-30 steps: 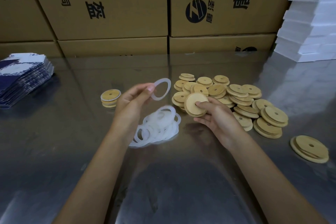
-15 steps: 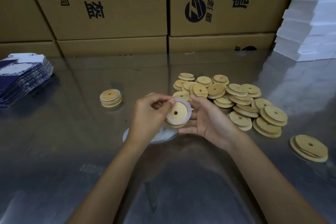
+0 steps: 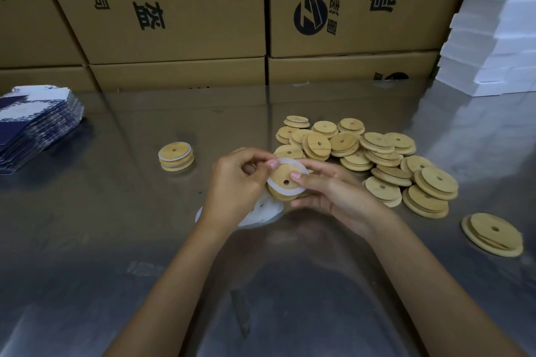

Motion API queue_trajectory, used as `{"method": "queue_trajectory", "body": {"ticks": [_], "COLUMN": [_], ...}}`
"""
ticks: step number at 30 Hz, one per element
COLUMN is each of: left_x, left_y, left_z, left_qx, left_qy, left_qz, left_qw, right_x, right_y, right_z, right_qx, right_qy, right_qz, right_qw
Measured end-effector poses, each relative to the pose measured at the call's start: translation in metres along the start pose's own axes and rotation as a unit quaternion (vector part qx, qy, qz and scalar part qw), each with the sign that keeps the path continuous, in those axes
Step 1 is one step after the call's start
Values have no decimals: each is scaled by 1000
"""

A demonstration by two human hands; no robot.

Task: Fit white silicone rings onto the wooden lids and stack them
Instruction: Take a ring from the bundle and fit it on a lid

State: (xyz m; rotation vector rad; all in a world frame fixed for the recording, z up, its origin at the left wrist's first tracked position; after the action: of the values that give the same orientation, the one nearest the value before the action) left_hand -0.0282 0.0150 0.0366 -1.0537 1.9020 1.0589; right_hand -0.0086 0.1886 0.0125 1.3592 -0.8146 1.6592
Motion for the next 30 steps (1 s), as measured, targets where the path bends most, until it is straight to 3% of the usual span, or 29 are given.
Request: {"method": "queue_trajectory", "body": {"ticks": [4, 15, 24, 30], "left_x": [6, 8, 14, 20], "left_y": [2, 6, 3, 2], "left_z": [0, 0, 7, 10], "left_qx": [4, 31, 9, 61], "left_qy": [-111, -165, -198, -257], "left_qz": [-53, -78, -96, -158], "left_qw": [992, 983, 975, 951], "right_x": [1, -2, -6, -3], "right_y": [0, 3, 6, 5], "right_z": [-1, -1, -2, 2], "right_qx": [-1, -18, -54, -69], "right_qy": [15, 101, 60, 14], "right_qz": [-2, -6, -23, -38], "right_qw": [1000, 995, 996, 997]}}
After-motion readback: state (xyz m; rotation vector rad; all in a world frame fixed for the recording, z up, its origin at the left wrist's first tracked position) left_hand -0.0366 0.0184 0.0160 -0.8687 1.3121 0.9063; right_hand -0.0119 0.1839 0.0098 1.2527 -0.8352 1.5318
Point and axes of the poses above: each hand's wrist, its own y-axis towards the middle knuckle, its own z-axis out of the palm, x = y × z, the point moved 3 cm from there along y, towards the middle knuckle, and after that the axes turned 15 degrees about x, right-handed, at the moved point
